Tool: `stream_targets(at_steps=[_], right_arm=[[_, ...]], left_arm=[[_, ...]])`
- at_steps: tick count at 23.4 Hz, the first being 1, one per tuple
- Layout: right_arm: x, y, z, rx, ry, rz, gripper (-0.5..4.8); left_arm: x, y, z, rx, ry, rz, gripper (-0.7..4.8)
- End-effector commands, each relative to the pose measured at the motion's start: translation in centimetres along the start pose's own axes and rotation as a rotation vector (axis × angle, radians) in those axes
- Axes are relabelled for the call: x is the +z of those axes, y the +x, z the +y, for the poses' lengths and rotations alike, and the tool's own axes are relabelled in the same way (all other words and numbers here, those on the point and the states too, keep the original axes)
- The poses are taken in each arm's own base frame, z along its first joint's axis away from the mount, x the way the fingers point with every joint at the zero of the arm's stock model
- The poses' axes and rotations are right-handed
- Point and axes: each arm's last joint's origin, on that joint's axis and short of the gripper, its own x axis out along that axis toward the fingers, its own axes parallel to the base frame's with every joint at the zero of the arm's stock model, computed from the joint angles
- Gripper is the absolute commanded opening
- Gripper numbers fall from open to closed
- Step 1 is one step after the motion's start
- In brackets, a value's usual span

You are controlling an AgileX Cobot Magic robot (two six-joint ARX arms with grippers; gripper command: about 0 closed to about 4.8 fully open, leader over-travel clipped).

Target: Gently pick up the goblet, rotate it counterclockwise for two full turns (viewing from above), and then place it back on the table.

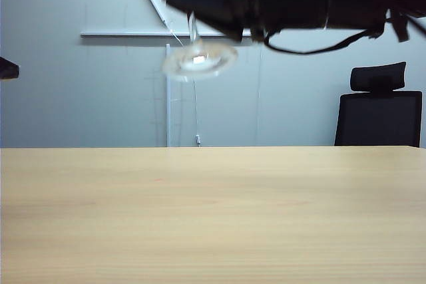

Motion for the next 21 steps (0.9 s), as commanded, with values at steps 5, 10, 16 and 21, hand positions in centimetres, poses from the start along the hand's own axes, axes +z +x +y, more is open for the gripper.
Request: stream_targets(at_steps=[5, 10, 16, 21], right_arm=[[1.4, -1.7, 1.6, -0.04, -0.116, -0.215, -0.06], [-0.2, -2.9, 1.6, -0.175, -0.092, -0.212, -0.06], [-1.4, -3.5, 1.6, -0.248, -0.156, -0.176, -0.06], [-2.6, -3.2, 0.9, -0.267, -0.206, -0.126, -0.06]], left_arm=[[0.3, 0.0, 0.0, -0.001, 0.002, -0.016, -0.05], [0.3, 0.0, 0.0, -0.001, 0.002, -0.016, -0.05], [0.3, 0.0, 0.0, -0.001, 0.002, -0.016, -0.05], [0.3, 0.0, 0.0, -0.001, 0.002, -0.016, -0.05]])
